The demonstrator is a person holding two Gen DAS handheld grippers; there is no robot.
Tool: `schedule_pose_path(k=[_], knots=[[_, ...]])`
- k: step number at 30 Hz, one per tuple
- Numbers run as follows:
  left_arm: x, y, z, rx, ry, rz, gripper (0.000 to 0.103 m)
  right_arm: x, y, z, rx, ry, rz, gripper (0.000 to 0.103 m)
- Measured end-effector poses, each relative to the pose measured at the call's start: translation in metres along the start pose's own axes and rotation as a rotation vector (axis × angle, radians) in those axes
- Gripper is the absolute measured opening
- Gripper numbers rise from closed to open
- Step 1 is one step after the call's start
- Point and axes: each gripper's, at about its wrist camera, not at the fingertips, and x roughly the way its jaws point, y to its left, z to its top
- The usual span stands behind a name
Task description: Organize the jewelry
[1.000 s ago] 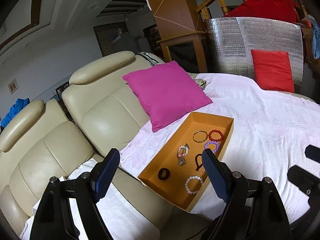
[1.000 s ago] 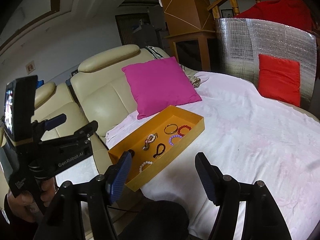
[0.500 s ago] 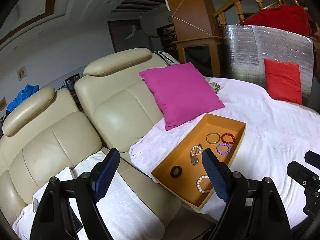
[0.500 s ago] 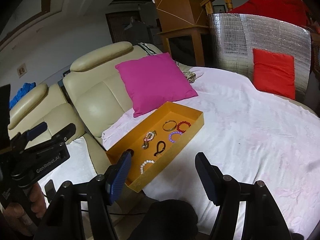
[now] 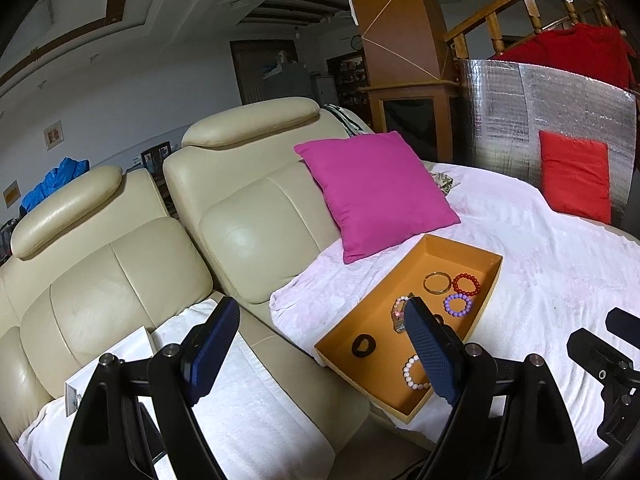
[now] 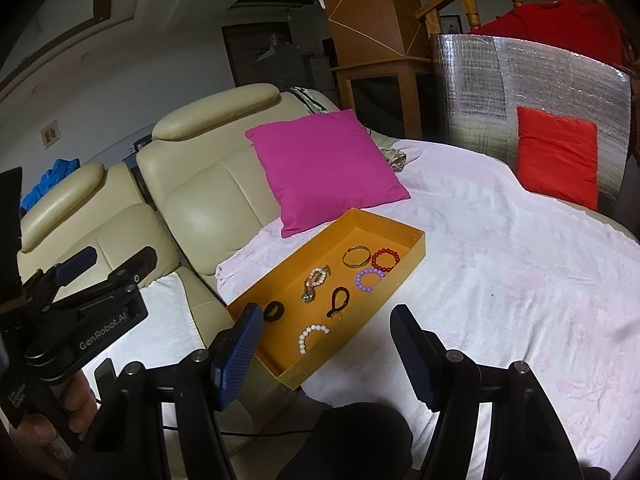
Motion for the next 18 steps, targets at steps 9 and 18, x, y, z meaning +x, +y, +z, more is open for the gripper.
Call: schedule_pose_path(k=[9, 18], knots=[[-0.0028, 0.0026, -0.001, 0.001, -0.005, -0.008, 0.085, -0.0012, 0.0019, 0.0022, 0.002, -0.002, 0.004, 0.07], [-0.0064, 0.0042, -0.0014, -0.003, -0.009, -0.01, 0.085, -0.0018, 0.0025, 0.005, 0.008, -0.003, 0.005, 0.07]])
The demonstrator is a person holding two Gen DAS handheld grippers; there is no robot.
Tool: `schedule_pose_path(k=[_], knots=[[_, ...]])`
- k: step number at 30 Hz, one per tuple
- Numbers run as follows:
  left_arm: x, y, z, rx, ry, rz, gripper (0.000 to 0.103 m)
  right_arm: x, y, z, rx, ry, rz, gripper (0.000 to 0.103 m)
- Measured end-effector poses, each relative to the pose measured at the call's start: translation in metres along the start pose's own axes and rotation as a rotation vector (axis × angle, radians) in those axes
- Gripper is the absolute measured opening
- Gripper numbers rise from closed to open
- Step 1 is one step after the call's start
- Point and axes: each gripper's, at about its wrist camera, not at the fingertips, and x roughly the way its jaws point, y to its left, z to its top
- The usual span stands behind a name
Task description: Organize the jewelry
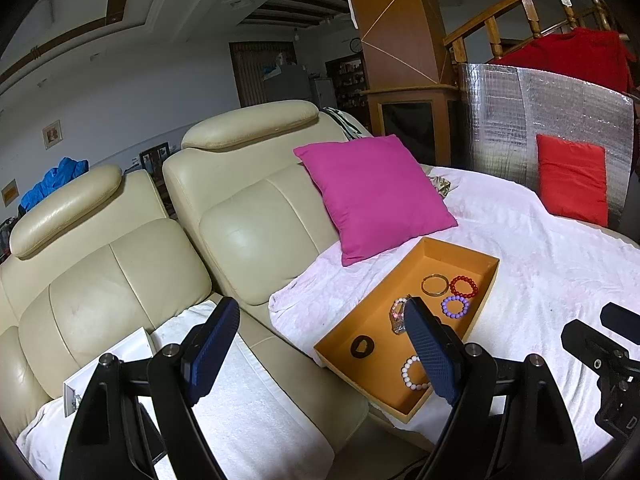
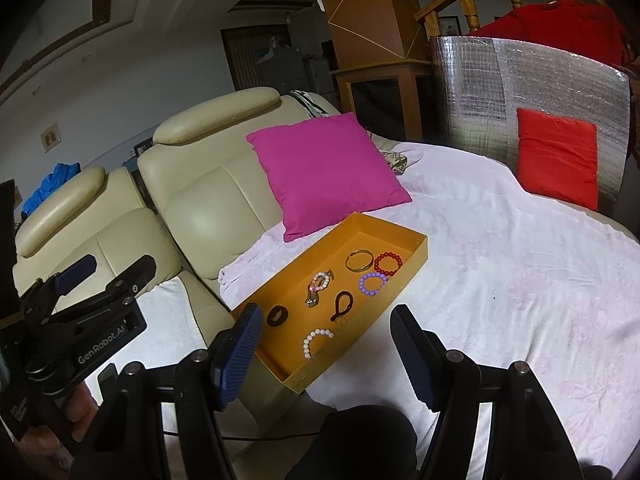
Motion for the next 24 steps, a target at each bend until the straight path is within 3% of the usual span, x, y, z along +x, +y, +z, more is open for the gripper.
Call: schedule_pose_path(k=[24], knots=[[0.004, 0.012, 0.001, -0.015, 0.001, -0.006, 0.085, 0.014, 0.007, 0.004, -0.006, 0.023, -0.015, 0.072]])
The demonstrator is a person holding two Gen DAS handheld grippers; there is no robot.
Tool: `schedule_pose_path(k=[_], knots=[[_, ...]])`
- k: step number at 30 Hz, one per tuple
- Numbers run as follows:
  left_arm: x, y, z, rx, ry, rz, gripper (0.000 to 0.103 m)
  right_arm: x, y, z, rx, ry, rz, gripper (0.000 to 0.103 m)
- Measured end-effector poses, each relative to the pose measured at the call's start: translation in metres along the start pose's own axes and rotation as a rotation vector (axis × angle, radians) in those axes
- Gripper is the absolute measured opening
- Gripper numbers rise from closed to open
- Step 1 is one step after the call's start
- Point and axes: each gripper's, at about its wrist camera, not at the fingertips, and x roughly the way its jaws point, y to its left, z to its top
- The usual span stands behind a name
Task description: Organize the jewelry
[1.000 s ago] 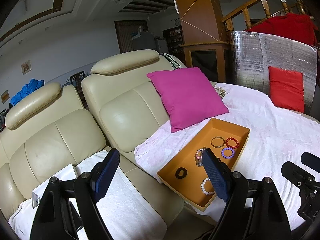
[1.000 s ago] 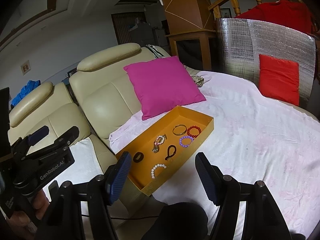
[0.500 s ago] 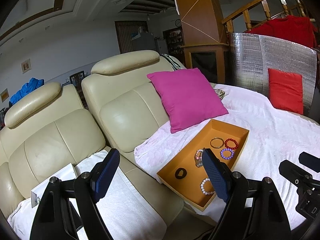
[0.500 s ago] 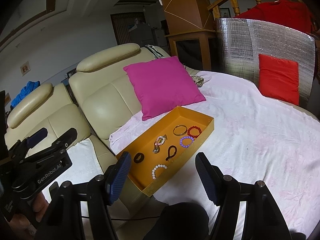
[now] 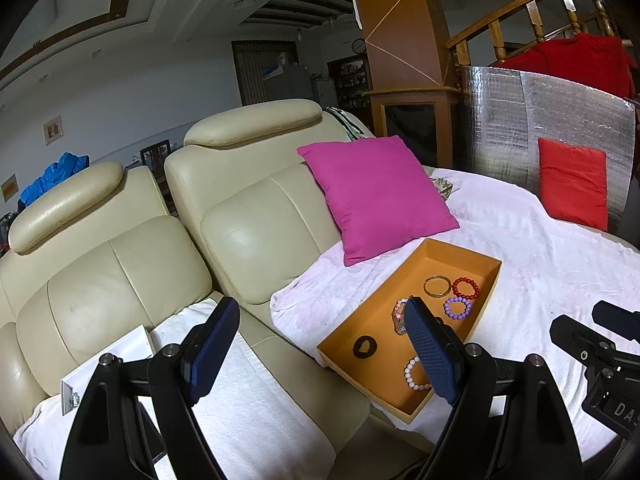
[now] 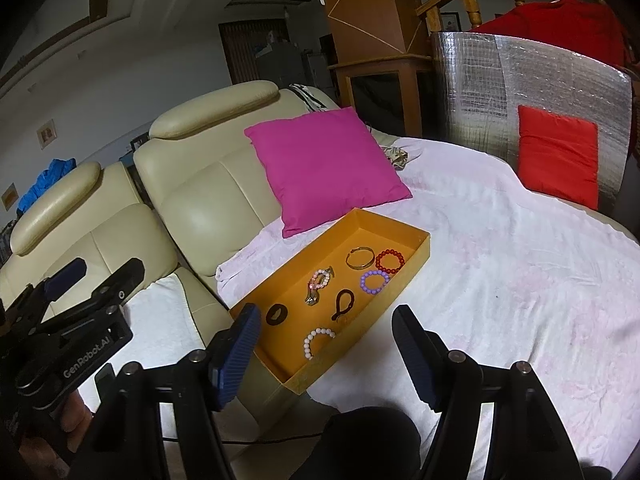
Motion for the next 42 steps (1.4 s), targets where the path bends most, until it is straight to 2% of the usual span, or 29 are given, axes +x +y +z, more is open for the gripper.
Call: schedule_pose_path(k=[26, 42], knots=[[0.035, 0.011, 0.005, -0.013, 0.015, 0.008, 0.085, 0.043, 0.013, 0.019, -0.039, 0.015, -0.018, 0.072], [0.061, 0.012, 0.003, -0.009, 0.052, 0.019, 0.085, 0.071, 0.019, 0.022, -0.058, 0.037, -0.017, 0.072]])
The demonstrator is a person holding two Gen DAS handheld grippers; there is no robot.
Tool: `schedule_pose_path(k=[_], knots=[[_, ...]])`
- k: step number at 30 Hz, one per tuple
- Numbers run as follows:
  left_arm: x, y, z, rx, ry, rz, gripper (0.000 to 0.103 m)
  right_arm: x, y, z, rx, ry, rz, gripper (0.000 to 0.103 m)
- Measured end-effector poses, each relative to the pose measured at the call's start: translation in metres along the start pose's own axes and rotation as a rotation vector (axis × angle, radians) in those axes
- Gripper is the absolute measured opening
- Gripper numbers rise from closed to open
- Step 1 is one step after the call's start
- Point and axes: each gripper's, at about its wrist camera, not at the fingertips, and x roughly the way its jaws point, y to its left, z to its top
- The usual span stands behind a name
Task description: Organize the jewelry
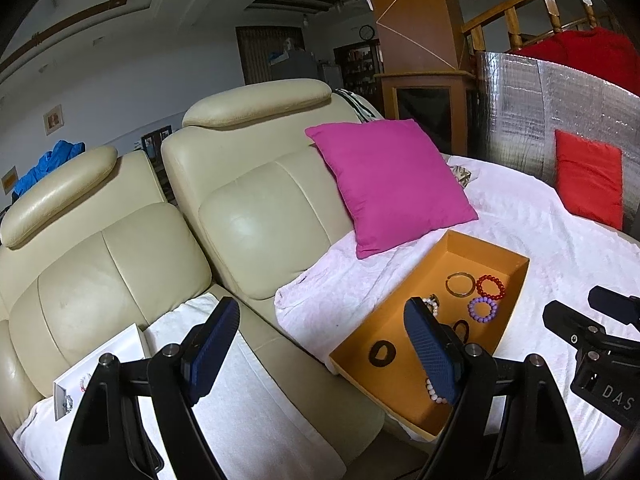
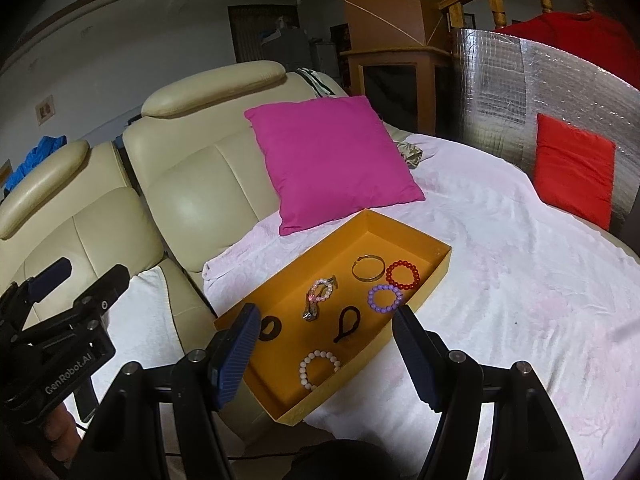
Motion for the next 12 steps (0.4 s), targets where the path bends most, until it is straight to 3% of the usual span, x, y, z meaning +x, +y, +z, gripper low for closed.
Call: schedule_pose_path(k=[8, 12], knots=[[0.008, -0.021, 0.003, 0.053, -0.006, 0.011, 0.085, 0.014, -0.015, 0.003, 0.028, 0.003, 0.021, 0.072], [0.014, -0.063, 0.008, 0.125, -0.009, -0.063, 0.085, 0.012, -0.054, 0.002, 0.086, -0.026, 0.005, 0.072]])
